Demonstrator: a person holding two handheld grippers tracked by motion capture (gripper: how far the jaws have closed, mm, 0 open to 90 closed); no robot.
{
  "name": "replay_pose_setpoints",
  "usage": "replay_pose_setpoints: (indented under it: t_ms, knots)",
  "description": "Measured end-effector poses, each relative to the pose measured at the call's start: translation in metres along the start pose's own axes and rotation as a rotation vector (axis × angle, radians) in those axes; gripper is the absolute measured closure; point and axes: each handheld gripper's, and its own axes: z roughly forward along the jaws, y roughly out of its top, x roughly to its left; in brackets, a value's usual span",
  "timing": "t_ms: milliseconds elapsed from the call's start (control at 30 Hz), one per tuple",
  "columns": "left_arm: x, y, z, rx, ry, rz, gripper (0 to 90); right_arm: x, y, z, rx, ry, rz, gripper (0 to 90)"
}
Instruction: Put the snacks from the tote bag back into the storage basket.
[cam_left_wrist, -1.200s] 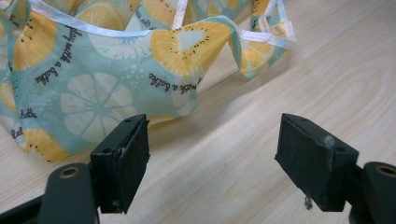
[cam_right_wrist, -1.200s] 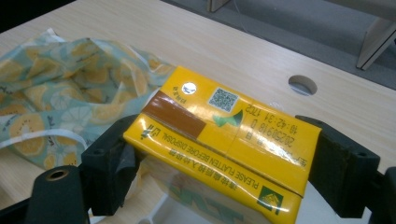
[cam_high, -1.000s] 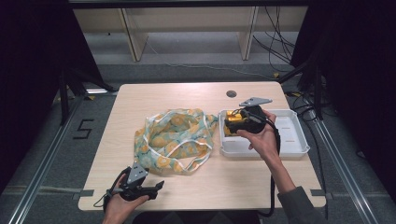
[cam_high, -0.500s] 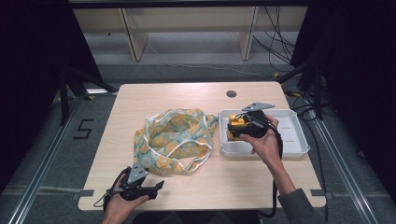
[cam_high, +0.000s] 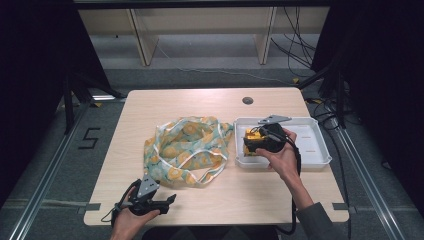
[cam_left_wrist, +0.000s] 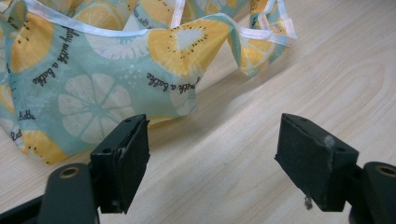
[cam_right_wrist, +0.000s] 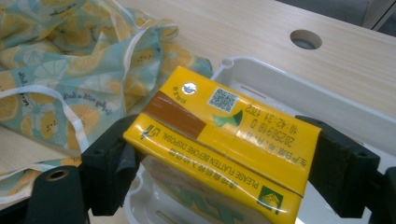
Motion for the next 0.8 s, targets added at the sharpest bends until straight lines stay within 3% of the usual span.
replay_pose_setpoints:
  t_ms: [33, 67, 100, 133, 167, 200, 233, 333, 367, 467, 500, 567, 633, 700, 800]
  knots:
    - [0.0, 0.0, 0.0, 0.002, -0.002, -0.016, 24.9, -0.001, -0.001, 0.003, -0.026, -0.005, -0.012, 19.6]
    - [0.0, -0.001, 0.001, -0.007, 0.0, -0.017, 24.9, 0.0, -0.001, 0.002, -0.005, 0.001, -0.013, 19.6]
    - [0.001, 0.0, 0.0, 0.0, 0.004, -0.004, 24.9, 0.003, -0.001, 0.0, 0.018, 0.003, 0.026, 19.6]
    - [0.001, 0.0, -0.001, 0.0, 0.006, -0.012, 24.9, 0.002, -0.002, 0.002, -0.007, -0.006, -0.005, 19.6]
    - [0.001, 0.0, -0.001, -0.002, 0.005, -0.007, 24.9, 0.004, -0.002, 0.002, 0.014, 0.004, 0.019, 19.6]
    - [0.0, 0.0, 0.0, -0.012, 0.003, -0.022, 24.9, 0.003, -0.003, 0.003, 0.003, -0.003, -0.004, 19.6]
    - [0.0, 0.0, 0.0, -0.016, 0.007, -0.025, 24.9, 0.005, -0.004, 0.003, 0.013, 0.002, 0.027, 19.6]
    - [0.0, 0.0, -0.001, -0.019, 0.009, -0.024, 24.9, 0.006, -0.006, 0.006, 0.021, -0.002, -0.006, 19.6]
    - [0.0, 0.0, -0.001, -0.02, 0.007, -0.025, 24.9, 0.008, -0.006, 0.007, 0.025, 0.002, 0.018, 19.6]
    - [0.001, 0.0, -0.001, -0.014, 0.006, -0.011, 24.9, 0.009, -0.009, 0.01, 0.039, 0.001, 0.006, 19.6]
    - [0.001, 0.0, -0.001, -0.014, 0.006, -0.011, 24.9, 0.011, -0.009, 0.011, 0.037, 0.001, 0.03, 19.6]
    - [0.001, 0.0, -0.001, -0.015, 0.006, -0.021, 24.9, 0.011, -0.01, 0.012, 0.043, -0.002, 0.011, 19.6]
    - [0.001, 0.0, -0.001, -0.016, 0.007, -0.021, 24.9, 0.013, -0.01, 0.014, 0.038, -0.007, 0.033, 19.6]
    - [0.001, 0.0, 0.0, -0.015, 0.006, -0.023, 24.9, 0.011, -0.011, 0.014, 0.053, -0.001, 0.006, 19.6]
    - [0.001, 0.0, 0.0, -0.013, 0.003, -0.022, 24.9, 0.012, -0.013, 0.015, 0.061, 0.001, 0.016, 19.6]
